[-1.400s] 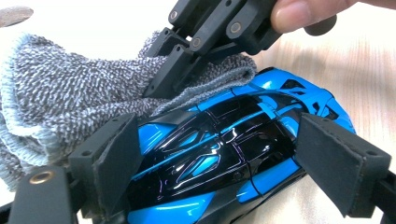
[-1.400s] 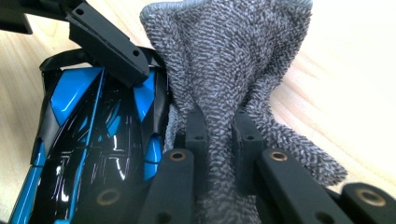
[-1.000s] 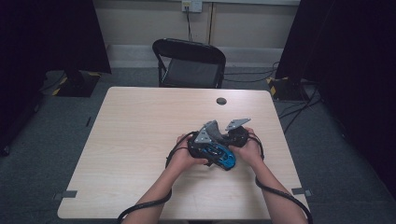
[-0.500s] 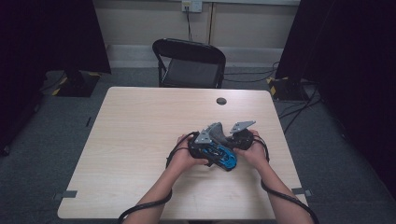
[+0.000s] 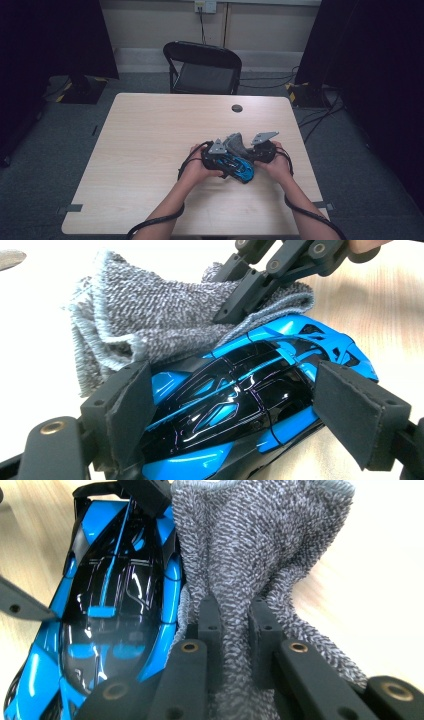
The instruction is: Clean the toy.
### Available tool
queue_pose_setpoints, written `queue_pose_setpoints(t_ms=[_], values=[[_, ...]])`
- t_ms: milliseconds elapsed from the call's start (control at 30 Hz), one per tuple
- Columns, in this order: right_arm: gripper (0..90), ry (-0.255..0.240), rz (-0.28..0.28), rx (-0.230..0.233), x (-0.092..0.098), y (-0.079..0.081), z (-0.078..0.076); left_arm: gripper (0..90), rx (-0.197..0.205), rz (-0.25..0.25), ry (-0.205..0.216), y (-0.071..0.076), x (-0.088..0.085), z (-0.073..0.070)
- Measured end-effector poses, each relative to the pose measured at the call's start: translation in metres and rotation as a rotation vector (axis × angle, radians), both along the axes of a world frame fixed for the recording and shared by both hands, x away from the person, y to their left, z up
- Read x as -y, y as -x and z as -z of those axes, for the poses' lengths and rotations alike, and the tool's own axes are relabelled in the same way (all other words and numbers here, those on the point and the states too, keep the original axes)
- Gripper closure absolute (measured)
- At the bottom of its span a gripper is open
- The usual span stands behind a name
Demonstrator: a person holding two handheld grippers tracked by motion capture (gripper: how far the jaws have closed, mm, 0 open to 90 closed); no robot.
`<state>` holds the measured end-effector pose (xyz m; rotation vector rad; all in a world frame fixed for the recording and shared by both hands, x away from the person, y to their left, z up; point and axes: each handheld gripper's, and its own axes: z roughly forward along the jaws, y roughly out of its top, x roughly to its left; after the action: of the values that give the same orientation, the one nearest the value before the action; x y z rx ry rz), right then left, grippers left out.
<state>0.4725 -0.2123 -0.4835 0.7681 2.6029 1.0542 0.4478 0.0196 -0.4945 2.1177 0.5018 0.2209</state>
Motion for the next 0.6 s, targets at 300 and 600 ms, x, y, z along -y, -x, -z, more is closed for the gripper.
queue_pose_setpoints(t_ms=[300, 600], values=[[80.1, -0.003, 0.008, 0.001, 0.011, 0.007, 0.0, 16.5, -0.001, -0.001, -0.002, 0.0, 0.0, 0.0], [80.0, -0.016, 0.021, 0.002, 0.024, 0.016, 0.001, 16.6, -0.001, -0.001, -0.002, 0.0, 0.0, 0.0]])
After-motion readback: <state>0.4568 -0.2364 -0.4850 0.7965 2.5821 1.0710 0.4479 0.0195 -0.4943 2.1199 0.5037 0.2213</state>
